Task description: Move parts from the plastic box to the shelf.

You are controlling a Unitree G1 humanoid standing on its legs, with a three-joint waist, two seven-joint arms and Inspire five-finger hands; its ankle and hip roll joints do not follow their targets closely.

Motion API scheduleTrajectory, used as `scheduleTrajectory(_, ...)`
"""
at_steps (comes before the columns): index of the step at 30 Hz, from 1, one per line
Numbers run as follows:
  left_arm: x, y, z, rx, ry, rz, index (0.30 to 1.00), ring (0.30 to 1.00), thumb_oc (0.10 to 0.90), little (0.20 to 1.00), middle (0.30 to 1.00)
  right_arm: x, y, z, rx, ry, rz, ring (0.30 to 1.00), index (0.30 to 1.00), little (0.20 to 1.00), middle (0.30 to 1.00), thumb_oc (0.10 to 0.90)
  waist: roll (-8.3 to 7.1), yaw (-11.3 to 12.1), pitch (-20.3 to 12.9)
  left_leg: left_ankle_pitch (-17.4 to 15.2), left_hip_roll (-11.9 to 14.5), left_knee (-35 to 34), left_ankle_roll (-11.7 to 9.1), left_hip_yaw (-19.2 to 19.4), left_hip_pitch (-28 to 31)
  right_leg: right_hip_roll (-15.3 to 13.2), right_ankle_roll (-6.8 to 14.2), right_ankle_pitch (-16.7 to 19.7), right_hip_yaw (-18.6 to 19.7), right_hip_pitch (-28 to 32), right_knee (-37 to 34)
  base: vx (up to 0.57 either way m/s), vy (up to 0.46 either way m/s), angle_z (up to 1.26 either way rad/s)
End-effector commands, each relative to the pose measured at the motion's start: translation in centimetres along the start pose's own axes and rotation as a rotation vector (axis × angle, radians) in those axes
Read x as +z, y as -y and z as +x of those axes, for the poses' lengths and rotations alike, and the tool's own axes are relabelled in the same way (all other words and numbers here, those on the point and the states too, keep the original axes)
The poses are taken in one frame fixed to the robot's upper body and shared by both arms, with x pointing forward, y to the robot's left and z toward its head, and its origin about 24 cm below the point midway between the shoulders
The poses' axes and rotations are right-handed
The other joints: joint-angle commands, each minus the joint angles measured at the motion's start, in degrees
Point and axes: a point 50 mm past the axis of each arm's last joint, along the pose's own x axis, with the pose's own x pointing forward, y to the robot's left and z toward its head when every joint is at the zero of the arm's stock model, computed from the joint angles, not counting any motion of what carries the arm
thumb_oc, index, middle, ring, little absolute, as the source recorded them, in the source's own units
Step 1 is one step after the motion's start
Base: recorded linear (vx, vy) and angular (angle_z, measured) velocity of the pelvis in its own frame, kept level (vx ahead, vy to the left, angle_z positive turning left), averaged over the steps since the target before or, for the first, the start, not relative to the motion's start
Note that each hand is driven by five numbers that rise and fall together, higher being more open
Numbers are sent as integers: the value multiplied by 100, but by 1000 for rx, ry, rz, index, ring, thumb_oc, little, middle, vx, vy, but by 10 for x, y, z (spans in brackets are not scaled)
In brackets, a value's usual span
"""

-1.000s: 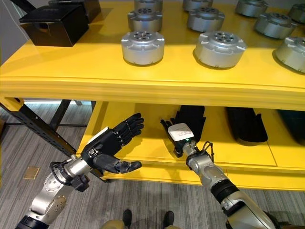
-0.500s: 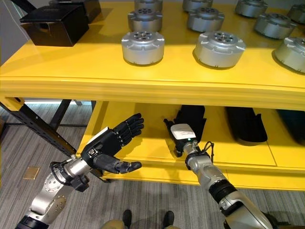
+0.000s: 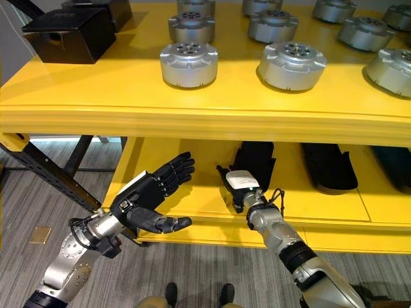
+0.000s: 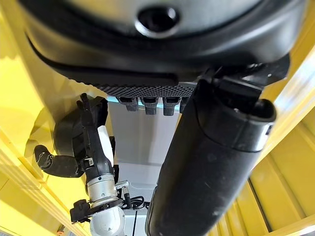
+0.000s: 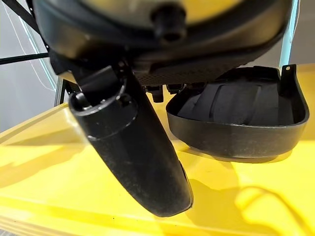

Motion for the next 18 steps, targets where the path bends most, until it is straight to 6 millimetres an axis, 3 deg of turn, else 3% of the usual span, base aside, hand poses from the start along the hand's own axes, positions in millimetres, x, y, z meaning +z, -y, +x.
scheduleTrajectory(1, 37, 7, 17, -85, 222, 74, 1000, 1000, 900, 1000, 1000, 10, 19, 15, -5, 21, 69, 1000, 1000, 1000, 1000, 900, -138, 96, -333, -265, 190, 304, 25, -192, -324, -412, 221, -1095, 155, 87, 1008, 0, 0, 0)
scheduleTrajectory(7, 37, 7, 20, -89, 216, 74, 1000, 1000, 900, 1000, 1000, 7, 1, 15, 113, -28, 343, 1000, 1000, 1000, 1000, 900, -162, 106, -325, -265, 190, 313, 21, -208, -313, -408, 203, -1117, 146, 110, 1037, 0, 0, 0)
scheduleTrajectory(10, 37, 6, 22, -94, 210, 78, 1000, 1000, 900, 1000, 1000, 19, -13, 14, 261, 52, 469, 1000, 1000, 1000, 1000, 900, -188, 119, -308, -269, 187, 337, 17, -236, -310, -406, 186, -1136, 135, 126, 1071, 2, -9, 1)
scheduleTrajectory(14, 36, 5, 22, -99, 199, 87, 1000, 1000, 900, 1000, 1000, 26, -19, 10, 356, 103, 474, 1000, 1000, 1000, 1000, 900, -254, 135, -325, -252, 189, 315, 5, -240, -305, -392, 195, -1119, 112, 149, 1039, -8, -32, 6)
scheduleTrajectory(18, 35, 5, 22, -106, 195, 94, 1000, 1000, 900, 1000, 1000, 29, -13, 11, 317, 135, 424, 1000, 1000, 1000, 1000, 900, -287, 150, -330, -241, 185, 305, 8, -258, -313, -376, 199, -1106, 109, 164, 1012, -5, -7, 1)
